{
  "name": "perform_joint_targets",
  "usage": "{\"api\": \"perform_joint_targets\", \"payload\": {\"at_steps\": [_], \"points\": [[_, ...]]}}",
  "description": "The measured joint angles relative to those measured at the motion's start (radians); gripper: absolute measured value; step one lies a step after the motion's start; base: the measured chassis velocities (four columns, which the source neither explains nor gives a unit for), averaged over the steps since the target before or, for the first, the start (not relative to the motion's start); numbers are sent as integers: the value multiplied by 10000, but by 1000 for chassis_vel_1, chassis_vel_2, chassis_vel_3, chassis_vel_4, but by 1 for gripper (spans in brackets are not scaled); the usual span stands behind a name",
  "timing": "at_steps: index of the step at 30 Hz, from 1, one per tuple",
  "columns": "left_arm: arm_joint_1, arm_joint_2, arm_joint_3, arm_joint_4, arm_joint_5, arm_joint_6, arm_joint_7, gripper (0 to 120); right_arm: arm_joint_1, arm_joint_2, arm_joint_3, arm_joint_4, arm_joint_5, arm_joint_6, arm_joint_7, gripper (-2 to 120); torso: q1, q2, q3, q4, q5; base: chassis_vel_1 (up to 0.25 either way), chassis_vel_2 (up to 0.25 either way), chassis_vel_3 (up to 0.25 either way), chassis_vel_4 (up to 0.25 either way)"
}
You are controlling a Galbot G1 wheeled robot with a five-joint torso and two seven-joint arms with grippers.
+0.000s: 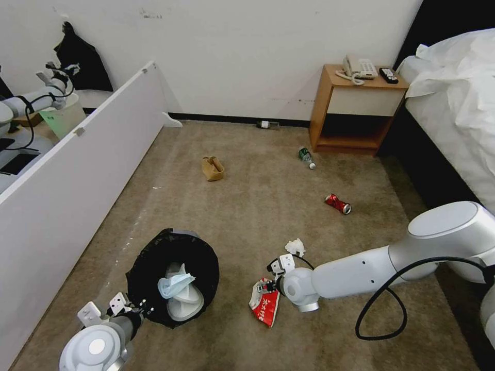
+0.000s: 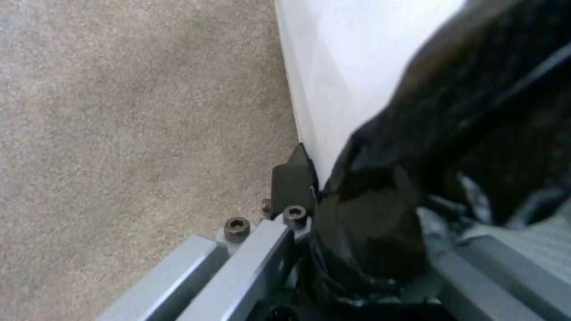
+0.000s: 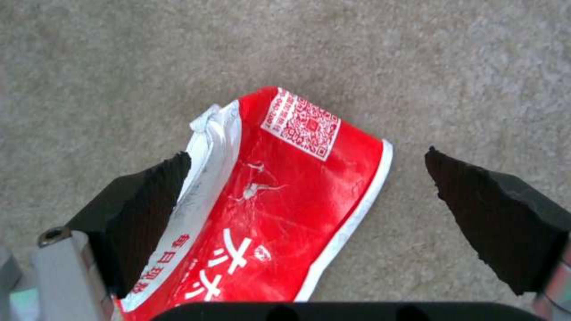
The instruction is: Pick up the trash bin and place the garbage on the floor into it.
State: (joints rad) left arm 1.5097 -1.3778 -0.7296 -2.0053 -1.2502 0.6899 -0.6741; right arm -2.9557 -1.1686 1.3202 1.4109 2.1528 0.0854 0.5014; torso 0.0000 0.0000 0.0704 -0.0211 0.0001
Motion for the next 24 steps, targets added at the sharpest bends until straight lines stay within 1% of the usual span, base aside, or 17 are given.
{"api": "perform_joint_targets", "payload": {"at_steps": [10,18,24], "points": [[-29,31,-21,100,-4,20,62,0,3,24,-13,-88,-40,-23,-61,100,0,0,0,0,0,0,0,0,0],[-68,77,-47,190,3,46,101,0,-4,-204,-16,-395,23,-200,-374,100,0,0,0,0,-2,0,0,0,0],[-73,68,-76,233,8,61,126,0,-9,-232,-55,-429,41,-336,-582,100,0,0,0,0,-1,0,0,0,0]]}}
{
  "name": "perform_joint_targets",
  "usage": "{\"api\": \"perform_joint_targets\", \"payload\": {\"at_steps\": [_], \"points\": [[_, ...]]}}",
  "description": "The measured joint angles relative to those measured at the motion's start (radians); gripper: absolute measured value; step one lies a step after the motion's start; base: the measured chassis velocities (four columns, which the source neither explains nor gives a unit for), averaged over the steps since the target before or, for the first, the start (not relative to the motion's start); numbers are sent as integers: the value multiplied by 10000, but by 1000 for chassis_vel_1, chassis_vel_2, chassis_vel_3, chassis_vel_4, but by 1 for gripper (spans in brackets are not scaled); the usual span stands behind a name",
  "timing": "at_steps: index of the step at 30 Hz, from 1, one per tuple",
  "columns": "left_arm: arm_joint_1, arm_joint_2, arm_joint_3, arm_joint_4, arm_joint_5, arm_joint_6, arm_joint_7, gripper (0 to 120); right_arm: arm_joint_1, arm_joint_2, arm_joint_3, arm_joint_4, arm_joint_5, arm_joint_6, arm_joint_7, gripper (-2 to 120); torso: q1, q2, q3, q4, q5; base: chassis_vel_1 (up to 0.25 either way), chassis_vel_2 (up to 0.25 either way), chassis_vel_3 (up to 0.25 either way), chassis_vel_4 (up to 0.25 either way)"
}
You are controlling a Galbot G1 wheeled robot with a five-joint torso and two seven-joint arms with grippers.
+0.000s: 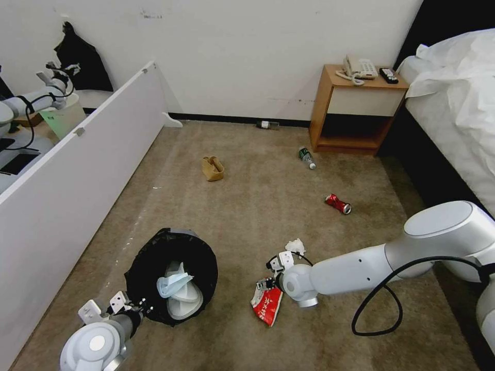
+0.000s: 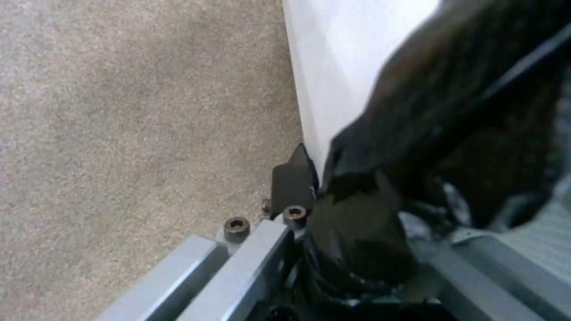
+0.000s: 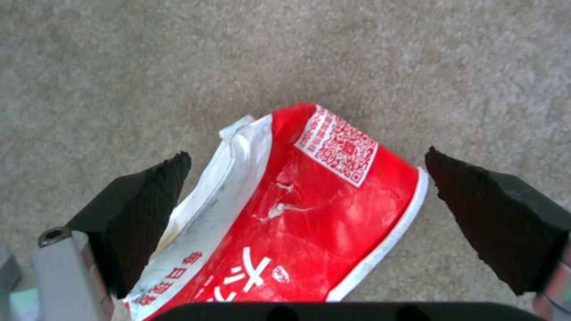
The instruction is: Pick up the trash bin and place the garbage on the floor into it.
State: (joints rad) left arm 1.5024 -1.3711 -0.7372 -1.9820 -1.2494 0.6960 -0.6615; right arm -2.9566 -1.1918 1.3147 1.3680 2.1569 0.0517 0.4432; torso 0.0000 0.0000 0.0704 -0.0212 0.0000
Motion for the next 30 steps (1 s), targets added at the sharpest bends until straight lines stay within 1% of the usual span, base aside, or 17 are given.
{"api": "perform_joint_targets", "payload": {"at_steps": [4,6,7,8,9,10,12,15,18,20,21,23,24,26,28,29,30], "points": [[3,-16,-7,19,12,0,1,0,-1,33,-59,9,-41,-17,-95,94,0,0,0,0,0,0,0,0,0],[-17,-32,2,34,25,0,-1,0,-5,49,-79,36,-64,-19,-114,82,0,0,0,0,1,0,0,0,0],[-17,-32,2,34,25,0,-1,0,-5,49,-79,36,-64,-19,-114,82,0,0,0,0,1,0,0,0,0],[-30,-35,15,40,36,-3,-8,0,-6,49,-84,40,-77,-20,-114,78,0,0,0,0,1,0,0,0,0],[-46,-42,37,40,49,-11,-28,0,-7,42,-87,36,-87,-24,-114,71,0,0,0,0,0,0,0,0,0],[-46,-42,37,40,49,-11,-28,0,-7,42,-87,36,-87,-24,-114,71,0,0,0,0,0,0,0,0,0],[-55,-58,64,34,61,-23,-63,0,-9,19,-87,-3,-104,-36,-188,61,0,0,1,0,0,0,0,0,0],[-53,-59,69,29,66,-26,-71,0,-10,3,-83,-29,-116,-44,-254,51,0,0,1,0,0,0,0,0,0],[-50,-57,69,29,67,-29,-71,0,-10,-1,-81,-45,-126,-48,-287,46,0,0,2,0,0,0,0,0,0],[-47,-54,69,58,84,-34,-66,0,-13,-6,-81,-77,-157,-58,-327,33,-1,0,1,0,1,0,0,0,0],[-47,-54,69,58,84,-34,-66,0,-13,-6,-81,-77,-157,-58,-327,33,-1,0,1,0,1,0,0,0,0],[-55,-55,83,72,87,-44,-66,0,-14,-5,-83,-110,-167,-65,-366,22,0,0,1,0,1,0,0,0,0],[-55,-55,83,72,87,-44,-66,0,-14,-5,-83,-110,-167,-65,-366,22,0,0,1,0,1,0,0,0,0],[-65,-48,87,80,88,-48,-63,0,-18,-5,-85,-220,-142,-93,-468,10,0,0,1,-1,1,0,0,0,0],[-67,-42,79,87,85,-48,-58,0,-17,-5,-86,-257,-133,-112,-507,7,0,0,1,-1,0,0,0,0,0],[-70,-35,68,104,79,-48,-51,0,-18,-6,-97,-312,-120,-130,-553,1,0,0,1,0,1,0,0,0,0],[-70,-35,68,104,79,-48,-51,0,-18,-6,-97,-312,-120,-130,-553,1,0,0,1,0,1,0,0,0,0]]}}
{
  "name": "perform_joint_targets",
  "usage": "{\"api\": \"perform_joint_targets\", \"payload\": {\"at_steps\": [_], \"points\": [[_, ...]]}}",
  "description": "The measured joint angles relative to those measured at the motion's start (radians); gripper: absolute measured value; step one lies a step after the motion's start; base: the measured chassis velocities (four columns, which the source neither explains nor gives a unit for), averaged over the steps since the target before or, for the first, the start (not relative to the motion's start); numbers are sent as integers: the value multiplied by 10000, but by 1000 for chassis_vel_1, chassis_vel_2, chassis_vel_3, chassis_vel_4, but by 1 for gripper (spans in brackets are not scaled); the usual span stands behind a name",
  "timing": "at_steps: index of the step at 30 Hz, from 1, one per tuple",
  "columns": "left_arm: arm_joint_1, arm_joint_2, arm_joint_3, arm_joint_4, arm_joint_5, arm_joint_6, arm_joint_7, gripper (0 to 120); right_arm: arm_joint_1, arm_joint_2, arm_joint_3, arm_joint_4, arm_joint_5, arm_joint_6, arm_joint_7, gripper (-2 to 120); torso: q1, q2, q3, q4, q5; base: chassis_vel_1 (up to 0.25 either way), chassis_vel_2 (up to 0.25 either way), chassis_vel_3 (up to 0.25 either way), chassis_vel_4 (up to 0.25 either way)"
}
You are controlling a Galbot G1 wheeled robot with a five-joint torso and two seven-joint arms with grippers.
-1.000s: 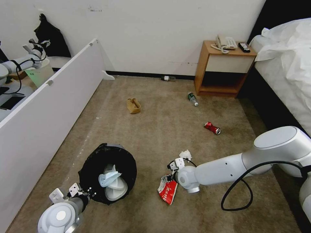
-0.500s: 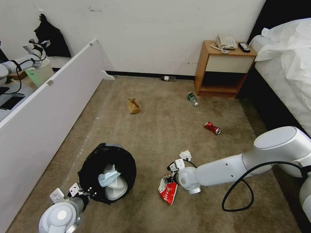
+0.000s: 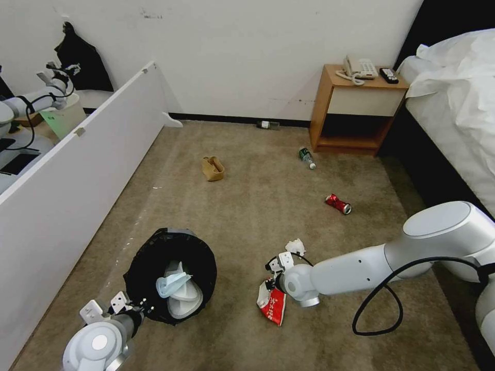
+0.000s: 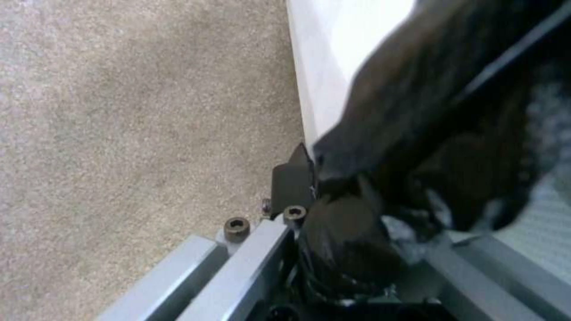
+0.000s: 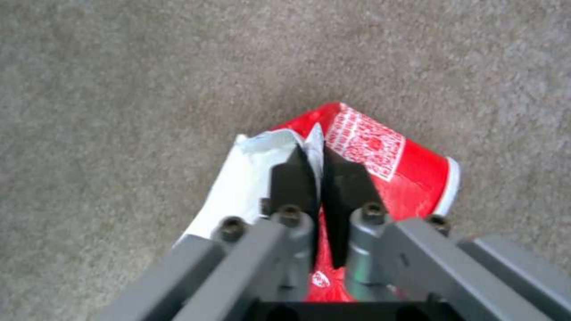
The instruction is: Pick up the trash bin and place the garbage on the floor into it.
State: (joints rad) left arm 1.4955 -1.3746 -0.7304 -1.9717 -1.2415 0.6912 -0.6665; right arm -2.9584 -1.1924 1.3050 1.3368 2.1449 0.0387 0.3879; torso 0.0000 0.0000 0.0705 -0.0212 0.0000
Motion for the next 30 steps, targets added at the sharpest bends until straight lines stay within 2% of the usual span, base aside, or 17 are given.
{"api": "perform_joint_targets", "payload": {"at_steps": [20,30], "points": [[-70,79,20,135,-4,42,73,0,-2,168,19,28,-111,-43,-25,0,0,0,0,0,-1,0,0,0,0],[-49,181,41,65,349,262,259,0,78,626,545,1056,-596,157,884,0,0,-2,0,-4,-5,0,0,0,0]]}}
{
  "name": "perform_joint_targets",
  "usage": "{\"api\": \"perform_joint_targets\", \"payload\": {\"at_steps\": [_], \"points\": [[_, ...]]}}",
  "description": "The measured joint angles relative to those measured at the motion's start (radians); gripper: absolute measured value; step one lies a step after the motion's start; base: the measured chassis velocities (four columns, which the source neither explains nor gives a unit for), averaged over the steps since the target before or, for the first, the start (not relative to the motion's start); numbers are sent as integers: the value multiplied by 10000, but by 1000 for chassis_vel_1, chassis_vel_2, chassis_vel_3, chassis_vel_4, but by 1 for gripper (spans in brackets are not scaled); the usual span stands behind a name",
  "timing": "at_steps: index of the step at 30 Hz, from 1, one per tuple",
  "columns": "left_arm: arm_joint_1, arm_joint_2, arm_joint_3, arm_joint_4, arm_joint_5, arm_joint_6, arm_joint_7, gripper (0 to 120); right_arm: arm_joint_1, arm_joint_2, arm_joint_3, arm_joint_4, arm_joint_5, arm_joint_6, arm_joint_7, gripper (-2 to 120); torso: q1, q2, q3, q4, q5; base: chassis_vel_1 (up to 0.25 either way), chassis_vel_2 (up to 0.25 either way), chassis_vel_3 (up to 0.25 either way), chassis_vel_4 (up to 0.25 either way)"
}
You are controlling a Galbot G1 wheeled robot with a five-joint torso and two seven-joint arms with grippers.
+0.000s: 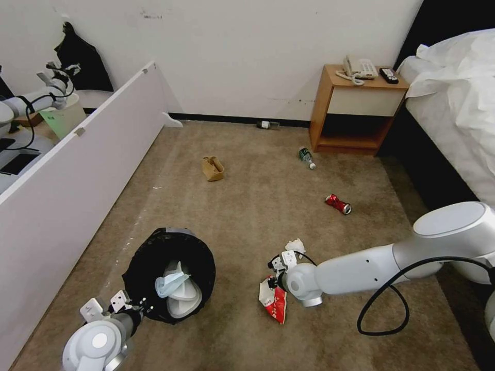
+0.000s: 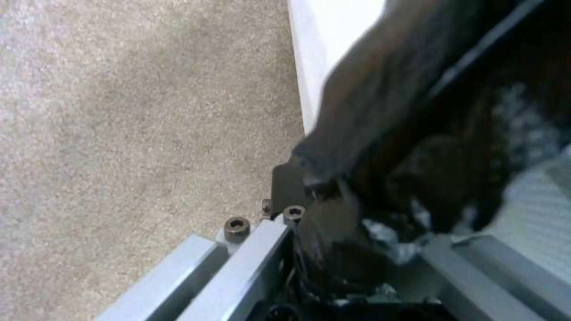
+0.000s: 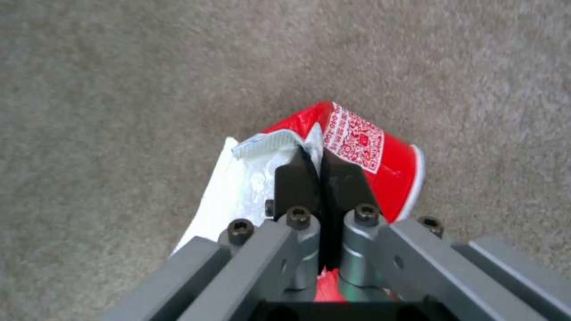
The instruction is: Pick up the trash bin and place the garbage on the floor into it.
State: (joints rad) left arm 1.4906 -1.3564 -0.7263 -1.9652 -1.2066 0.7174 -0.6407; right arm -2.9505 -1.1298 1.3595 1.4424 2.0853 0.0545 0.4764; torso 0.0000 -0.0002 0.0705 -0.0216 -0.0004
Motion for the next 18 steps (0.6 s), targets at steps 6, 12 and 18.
{"api": "perform_joint_targets", "payload": {"at_steps": [6,12,18], "points": [[-37,108,-31,-107,167,186,3,0,27,217,296,529,-568,116,348,0,1,0,0,4,2,0,0,0,0],[-114,289,79,-264,142,224,-163,0,44,355,577,886,-984,165,580,0,0,0,1,6,3,0,0,0,0],[-226,516,371,-515,-116,224,-540,0,175,693,954,1551,-1714,137,845,0,0,0,-1,5,6,0,0,0,0]]}}
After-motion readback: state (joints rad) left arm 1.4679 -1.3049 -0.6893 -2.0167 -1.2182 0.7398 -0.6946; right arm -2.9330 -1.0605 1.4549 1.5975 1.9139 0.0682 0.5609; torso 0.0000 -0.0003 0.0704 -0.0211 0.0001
